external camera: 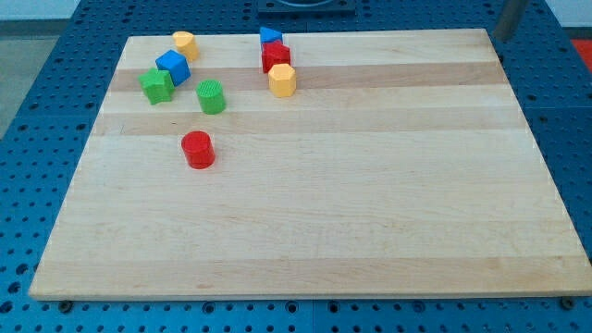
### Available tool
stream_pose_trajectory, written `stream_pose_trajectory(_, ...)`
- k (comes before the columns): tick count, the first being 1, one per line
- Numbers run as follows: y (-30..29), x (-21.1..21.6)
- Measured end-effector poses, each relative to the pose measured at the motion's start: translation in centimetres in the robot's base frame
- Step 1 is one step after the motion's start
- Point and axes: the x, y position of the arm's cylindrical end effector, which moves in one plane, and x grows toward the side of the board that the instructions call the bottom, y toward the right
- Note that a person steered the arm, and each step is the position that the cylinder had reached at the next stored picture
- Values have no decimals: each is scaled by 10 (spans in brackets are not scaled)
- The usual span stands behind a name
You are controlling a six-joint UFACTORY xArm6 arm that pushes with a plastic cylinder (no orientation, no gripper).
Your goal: Go to the right side of the red star
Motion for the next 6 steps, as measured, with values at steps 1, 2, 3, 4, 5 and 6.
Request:
stream_pose_trajectory(1, -11, 43)
stream_pose_trajectory(2, -14, 46)
stream_pose_trajectory(3, -19, 48)
stream_pose_trajectory(4, -119, 54)
stream_pose_trajectory(5, -224, 54)
stream_pose_trajectory(6, -270, 47)
